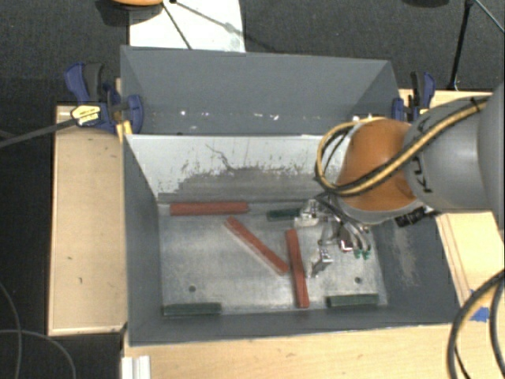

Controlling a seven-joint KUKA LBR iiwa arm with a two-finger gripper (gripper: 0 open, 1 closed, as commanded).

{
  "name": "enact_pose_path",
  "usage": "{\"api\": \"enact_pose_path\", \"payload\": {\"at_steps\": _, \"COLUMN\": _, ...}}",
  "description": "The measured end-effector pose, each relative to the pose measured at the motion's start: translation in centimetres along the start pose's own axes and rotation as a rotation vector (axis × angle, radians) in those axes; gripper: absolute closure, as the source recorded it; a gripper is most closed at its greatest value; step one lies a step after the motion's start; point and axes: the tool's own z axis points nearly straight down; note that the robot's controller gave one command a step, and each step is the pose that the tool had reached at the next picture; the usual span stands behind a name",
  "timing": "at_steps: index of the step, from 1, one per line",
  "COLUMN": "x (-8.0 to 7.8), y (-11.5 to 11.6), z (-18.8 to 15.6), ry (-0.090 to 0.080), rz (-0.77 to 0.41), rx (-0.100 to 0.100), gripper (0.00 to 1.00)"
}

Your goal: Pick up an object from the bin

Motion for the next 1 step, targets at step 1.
{"api": "enact_pose_path", "payload": {"at_steps": 1, "x": 0.72, "y": 4.25, "z": -0.23, "ry": -0.018, "rz": -0.185, "rx": 0.003, "gripper": 1.0}}
